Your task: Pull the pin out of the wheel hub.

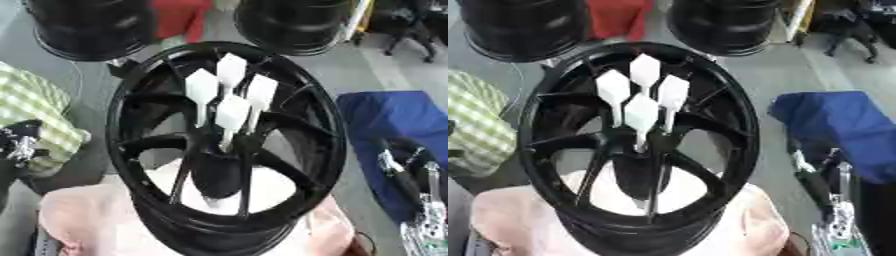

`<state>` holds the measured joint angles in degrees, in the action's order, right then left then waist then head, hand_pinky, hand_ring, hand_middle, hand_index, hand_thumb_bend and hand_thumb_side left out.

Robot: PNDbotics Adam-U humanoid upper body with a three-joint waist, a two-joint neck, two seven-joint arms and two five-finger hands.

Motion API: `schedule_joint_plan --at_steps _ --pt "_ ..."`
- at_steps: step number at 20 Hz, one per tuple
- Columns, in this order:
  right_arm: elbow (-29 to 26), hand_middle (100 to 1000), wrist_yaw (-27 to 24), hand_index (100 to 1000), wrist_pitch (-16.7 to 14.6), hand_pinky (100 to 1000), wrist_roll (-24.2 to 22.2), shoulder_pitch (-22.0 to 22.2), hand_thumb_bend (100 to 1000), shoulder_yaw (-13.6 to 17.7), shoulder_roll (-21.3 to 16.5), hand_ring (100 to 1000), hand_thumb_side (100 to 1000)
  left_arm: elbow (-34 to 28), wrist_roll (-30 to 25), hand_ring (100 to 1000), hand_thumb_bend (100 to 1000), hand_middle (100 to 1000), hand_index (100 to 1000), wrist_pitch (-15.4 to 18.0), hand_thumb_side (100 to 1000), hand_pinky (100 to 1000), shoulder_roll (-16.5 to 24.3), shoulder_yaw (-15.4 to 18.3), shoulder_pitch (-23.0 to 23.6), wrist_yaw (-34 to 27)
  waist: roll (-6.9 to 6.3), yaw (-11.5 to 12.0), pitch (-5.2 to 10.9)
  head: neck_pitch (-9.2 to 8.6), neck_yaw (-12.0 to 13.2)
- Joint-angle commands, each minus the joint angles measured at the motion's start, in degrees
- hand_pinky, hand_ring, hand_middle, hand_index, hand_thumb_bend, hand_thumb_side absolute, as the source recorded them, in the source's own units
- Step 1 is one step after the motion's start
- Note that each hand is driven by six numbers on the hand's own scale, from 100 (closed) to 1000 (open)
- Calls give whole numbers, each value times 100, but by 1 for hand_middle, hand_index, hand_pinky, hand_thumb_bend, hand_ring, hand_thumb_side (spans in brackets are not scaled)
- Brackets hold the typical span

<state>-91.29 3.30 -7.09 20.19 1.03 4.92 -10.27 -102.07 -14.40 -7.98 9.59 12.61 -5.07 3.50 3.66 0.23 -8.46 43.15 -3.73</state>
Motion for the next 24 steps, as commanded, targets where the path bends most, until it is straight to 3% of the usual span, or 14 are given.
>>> schedule_joint_plan --at_steps 1,11,15,18,19,20,24 --pt "-57 666 20 749 -7 509 0 -41 517 29 -50 570 478 -95 -1 938 100 809 789 16 504 721 35 31 -41 -17 -24 -3 84 -52 -20" --pt "-53 666 27 749 -5 509 2 -41 518 32 -48 570 479 -112 4 939 100 809 789 30 505 721 47 37 -53 -14 -30 -10 81 -47 -22" --pt "-46 666 27 749 -3 509 4 -32 518 33 -51 570 479 -136 -20 938 100 810 791 133 503 722 248 44 -146 -6 -38 -17 88 -42 -26" --pt "-39 665 29 749 -3 509 13 -15 517 43 -71 570 479 -125 -6 935 100 809 794 361 494 723 651 53 -341 -94 -72 -15 104 -35 -39" --pt "-37 665 31 749 -3 509 19 -9 515 48 -79 570 478 -104 -9 932 100 809 796 474 675 725 833 38 -424 -145 -88 -13 112 -35 -46" --pt "-35 665 35 749 -4 509 22 -3 517 50 -87 570 479 -70 -27 930 100 808 797 614 488 725 1068 2 -526 -210 -108 -12 121 -35 -55" --pt "-23 665 52 749 -6 509 27 22 515 54 -123 570 480 234 -136 915 100 807 807 1293 469 735 2182 -293 -1035 -551 -183 -36 157 -45 -68"
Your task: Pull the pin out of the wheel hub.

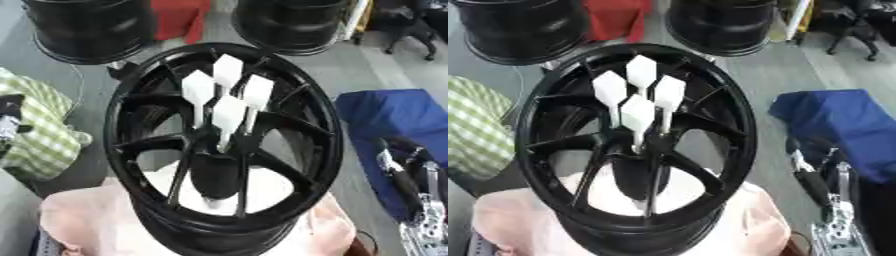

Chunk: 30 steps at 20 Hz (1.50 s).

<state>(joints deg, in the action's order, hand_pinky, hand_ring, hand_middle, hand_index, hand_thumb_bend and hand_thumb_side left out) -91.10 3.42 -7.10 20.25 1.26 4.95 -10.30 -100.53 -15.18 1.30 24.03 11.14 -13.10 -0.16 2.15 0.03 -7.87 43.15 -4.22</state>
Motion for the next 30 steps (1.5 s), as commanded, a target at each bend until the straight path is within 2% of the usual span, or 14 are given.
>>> schedule_joint_plan --at_steps 1,6,8,11,18,25,27,30 --pt "-39 665 43 749 -6 509 24 5 515 53 -131 570 480 190 -113 910 100 807 810 557 466 738 1035 -272 -385 -276 -49 -27 106 -47 -17" --pt "-31 665 58 749 -8 509 17 25 514 40 -179 570 480 773 -775 887 145 804 835 1554 482 760 2326 -1155 -1314 -576 -131 -108 141 -64 50" --pt "-26 665 63 749 -9 509 4 29 514 26 -197 570 480 1004 -1191 878 173 803 846 1911 482 768 2638 -1583 -1730 -523 -158 -142 154 -69 75" --pt "-19 665 69 749 -9 509 -7 47 514 17 -227 570 481 1302 -1803 864 182 803 857 2423 438 782 2798 -2183 -2372 -270 -192 -176 182 -59 98" --pt "1 665 83 748 -5 508 -5 106 514 20 -279 570 481 2006 -2913 842 199 802 887 3694 303 811 2315 -3240 -3654 670 -263 -218 242 -29 90" --pt "12 665 99 748 -5 508 -2 131 513 23 -321 570 483 2788 -3642 827 200 822 913 4846 234 838 1622 -3945 -4399 1360 -329 -270 273 -58 100" --pt "15 665 103 748 -4 508 -3 133 512 21 -328 570 484 2873 -3670 835 209 834 917 5013 221 846 1455 -4132 -4517 1560 -343 -305 274 -66 117" --pt "15 665 105 748 -3 508 -5 132 511 19 -336 570 484 2825 -3677 843 211 846 909 5061 192 853 1279 -4371 -4632 1751 -357 -355 270 -87 145"
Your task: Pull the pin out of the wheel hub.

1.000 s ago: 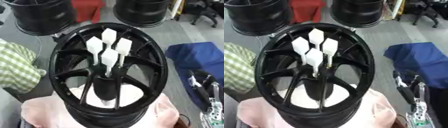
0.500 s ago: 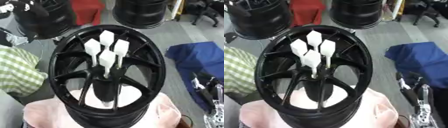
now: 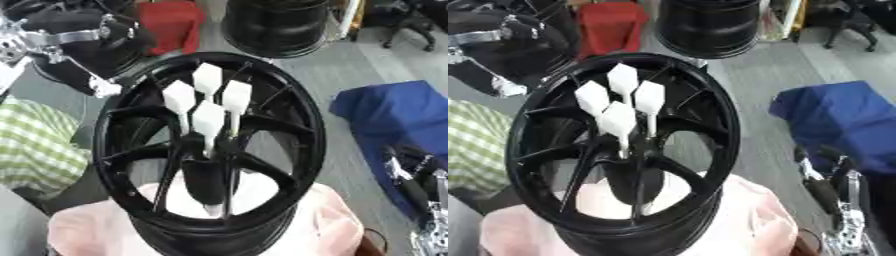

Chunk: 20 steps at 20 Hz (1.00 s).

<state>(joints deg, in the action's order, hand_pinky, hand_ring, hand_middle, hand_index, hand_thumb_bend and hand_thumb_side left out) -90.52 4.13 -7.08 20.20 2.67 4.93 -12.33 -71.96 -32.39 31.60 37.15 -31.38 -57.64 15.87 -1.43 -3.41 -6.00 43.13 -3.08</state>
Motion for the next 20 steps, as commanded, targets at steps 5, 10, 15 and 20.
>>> schedule_joint_plan --at_steps 5,10,15,20 --pt "-42 666 36 748 -6 508 -4 -20 511 18 -138 570 485 -151 -1958 846 201 849 905 2037 165 853 -164 -352 -271 275 -15 -60 78 -114 62" --pt "-41 666 37 748 -6 508 2 -19 510 26 -144 570 485 -141 -1958 842 209 841 899 2037 169 847 -102 -399 -237 295 -28 -69 74 -124 66" --pt "-38 666 42 748 -8 508 2 -27 511 28 -147 570 486 -58 -1958 825 219 823 897 2037 195 837 -62 -382 -207 415 -38 -58 81 -137 80" --pt "-32 666 39 748 -10 508 10 -21 506 35 -143 570 482 61 -1958 813 224 810 890 2037 198 827 -72 -433 -172 642 -39 -73 79 -139 110"
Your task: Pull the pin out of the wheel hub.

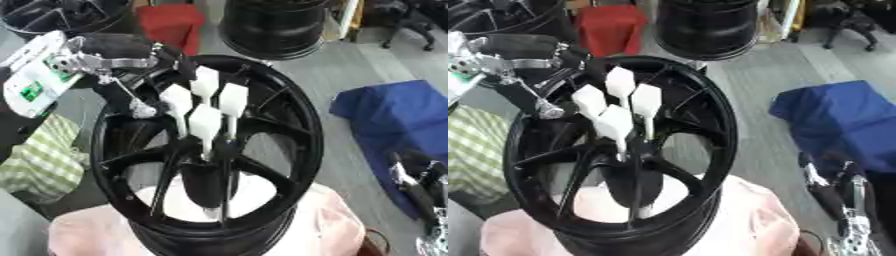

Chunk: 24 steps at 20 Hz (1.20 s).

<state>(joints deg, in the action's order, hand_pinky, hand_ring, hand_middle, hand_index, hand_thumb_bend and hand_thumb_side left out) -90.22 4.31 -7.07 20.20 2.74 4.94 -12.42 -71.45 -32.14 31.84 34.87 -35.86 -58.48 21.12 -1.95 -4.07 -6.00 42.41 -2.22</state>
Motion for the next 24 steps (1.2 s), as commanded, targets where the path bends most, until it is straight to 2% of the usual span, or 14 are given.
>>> schedule_joint_plan --at_steps 1,11,21,24 --pt "-62 666 20 748 -10 508 13 -27 510 37 -134 570 486 29 -1983 813 224 810 890 2012 197 827 153 19 -79 149 12 -7 78 -65 27" --pt "-61 666 18 748 -15 509 6 -36 511 34 -128 570 486 225 -1983 777 220 765 862 2012 187 827 57 -20 -40 332 10 -30 65 -65 46" --pt "-57 666 12 748 -19 509 -8 -42 510 27 -121 570 486 389 -1983 798 258 805 887 2012 230 838 -135 -87 -60 313 11 -59 57 -72 78" --pt "-56 667 11 748 -22 509 -13 -46 510 24 -119 570 487 434 -1983 788 243 789 877 2012 218 832 -183 -93 -70 321 8 -69 55 -74 84"
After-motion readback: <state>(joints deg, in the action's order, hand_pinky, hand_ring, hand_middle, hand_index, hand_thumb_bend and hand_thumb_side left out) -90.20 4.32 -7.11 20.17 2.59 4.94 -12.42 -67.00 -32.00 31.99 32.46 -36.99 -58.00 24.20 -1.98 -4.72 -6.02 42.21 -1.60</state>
